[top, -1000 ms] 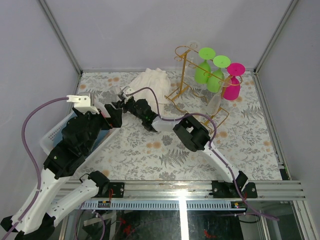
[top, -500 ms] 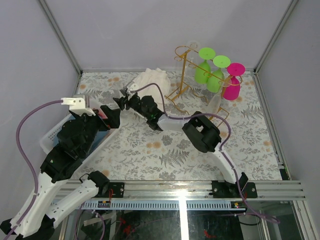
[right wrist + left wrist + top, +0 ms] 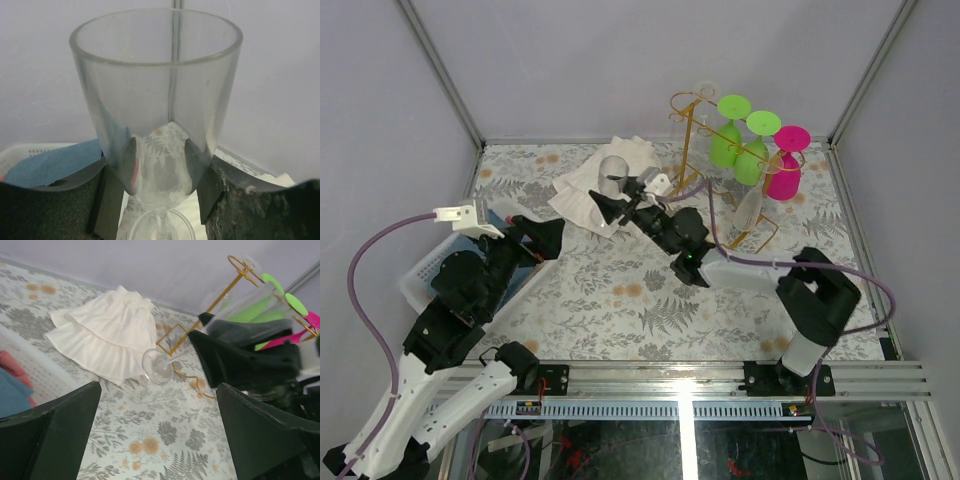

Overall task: Place the wine glass upside down on the wine glass rack
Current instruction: Pick up the wine glass at the center of the board, then turn the wine glass upside down at the wine rack.

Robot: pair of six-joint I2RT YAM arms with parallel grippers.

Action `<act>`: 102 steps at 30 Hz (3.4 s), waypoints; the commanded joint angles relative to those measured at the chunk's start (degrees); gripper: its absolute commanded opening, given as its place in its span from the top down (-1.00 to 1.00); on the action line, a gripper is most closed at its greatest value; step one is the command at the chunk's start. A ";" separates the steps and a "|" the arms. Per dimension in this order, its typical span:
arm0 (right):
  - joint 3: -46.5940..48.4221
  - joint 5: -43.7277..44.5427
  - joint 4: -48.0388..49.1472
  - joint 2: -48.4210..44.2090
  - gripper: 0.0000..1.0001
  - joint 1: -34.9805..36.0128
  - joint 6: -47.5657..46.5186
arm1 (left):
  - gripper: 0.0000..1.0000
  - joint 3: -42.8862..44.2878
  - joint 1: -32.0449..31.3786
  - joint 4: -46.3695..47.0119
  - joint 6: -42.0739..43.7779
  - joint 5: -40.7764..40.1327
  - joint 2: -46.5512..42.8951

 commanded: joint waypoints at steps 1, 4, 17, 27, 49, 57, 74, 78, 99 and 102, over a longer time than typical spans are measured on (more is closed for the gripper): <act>-8.70 3.03 4.38 -12.90 0.20 -0.04 -0.81 | -0.97 -4.57 0.29 7.65 -7.99 5.05 0.10; -13.63 3.79 3.75 -19.13 0.21 -0.04 0.13 | -0.94 -7.39 0.29 10.71 -12.77 9.37 1.53; -18.38 -0.22 -1.58 -32.25 0.24 0.02 6.09 | -0.89 -16.21 0.33 30.64 -23.57 26.79 11.10; -18.11 -2.76 -1.16 -32.08 0.24 0.05 9.02 | -0.53 -16.42 0.22 35.72 -23.48 29.37 14.34; -19.71 -3.06 -0.50 -33.41 0.23 0.05 11.15 | 0.86 -16.62 0.20 39.56 -22.88 30.75 17.73; -21.40 -1.62 -3.01 -35.42 -0.08 0.03 10.61 | 0.99 -16.28 0.23 37.45 -21.65 30.09 16.14; -32.79 -2.82 -39.97 -60.46 -0.70 0.04 4.82 | 0.99 -7.92 0.29 20.49 -4.20 21.87 12.92; -30.58 0.44 -59.46 -68.85 -0.72 -0.01 6.88 | 1.00 -3.84 0.25 14.20 3.55 18.53 13.51; -3.94 -10.49 -96.95 -54.17 -0.53 0.03 16.02 | 1.00 3.54 -17.27 2.67 28.28 9.46 22.99; -4.46 -14.21 -92.83 -49.55 -0.41 0.01 17.64 | 1.00 3.00 -19.01 3.87 31.47 12.30 22.27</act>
